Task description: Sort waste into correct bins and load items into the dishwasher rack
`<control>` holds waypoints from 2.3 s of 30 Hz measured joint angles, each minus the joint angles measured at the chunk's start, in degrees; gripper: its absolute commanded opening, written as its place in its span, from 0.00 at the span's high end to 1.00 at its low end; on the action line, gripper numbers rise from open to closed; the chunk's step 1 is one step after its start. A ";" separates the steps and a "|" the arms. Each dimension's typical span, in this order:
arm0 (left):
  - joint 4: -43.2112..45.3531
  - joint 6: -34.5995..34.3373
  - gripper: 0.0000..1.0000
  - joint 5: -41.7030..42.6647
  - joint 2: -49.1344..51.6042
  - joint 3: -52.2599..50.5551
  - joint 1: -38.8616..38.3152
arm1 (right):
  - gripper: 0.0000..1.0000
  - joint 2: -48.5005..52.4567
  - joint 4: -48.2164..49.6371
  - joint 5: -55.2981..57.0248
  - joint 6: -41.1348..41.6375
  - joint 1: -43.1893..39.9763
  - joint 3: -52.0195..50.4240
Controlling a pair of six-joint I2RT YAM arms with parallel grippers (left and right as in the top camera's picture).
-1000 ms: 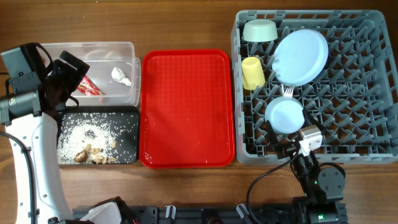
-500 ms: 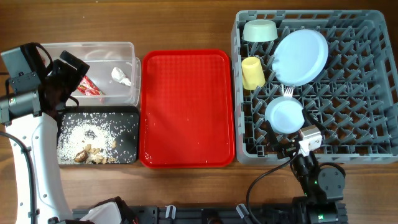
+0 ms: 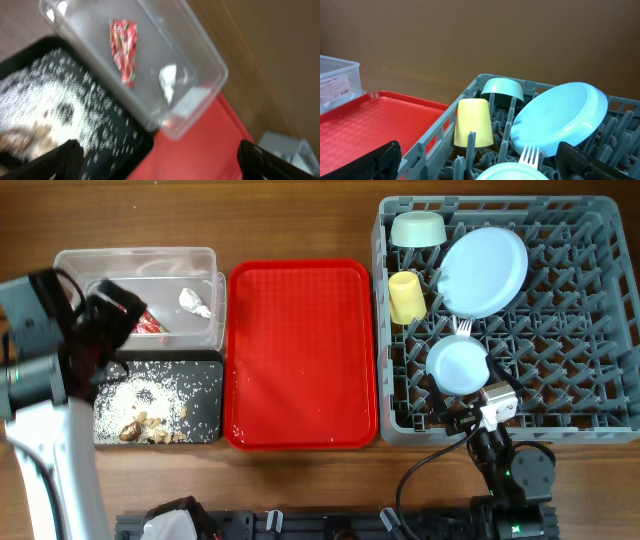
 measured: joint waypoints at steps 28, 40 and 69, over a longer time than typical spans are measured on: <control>56.74 -0.02 0.00 5.09 -66.47 -63.60 -10.71 | 0.00 -0.11 -0.02 -0.02 0.00 0.00 0.00; 63.60 -0.02 0.00 3.80 -66.60 -67.98 -12.66 | 0.00 -0.11 -0.02 -0.02 0.00 0.00 0.00; 54.64 33.24 0.00 -1.81 -66.66 -72.46 -14.64 | 0.00 -0.11 -0.02 0.00 0.00 0.00 0.00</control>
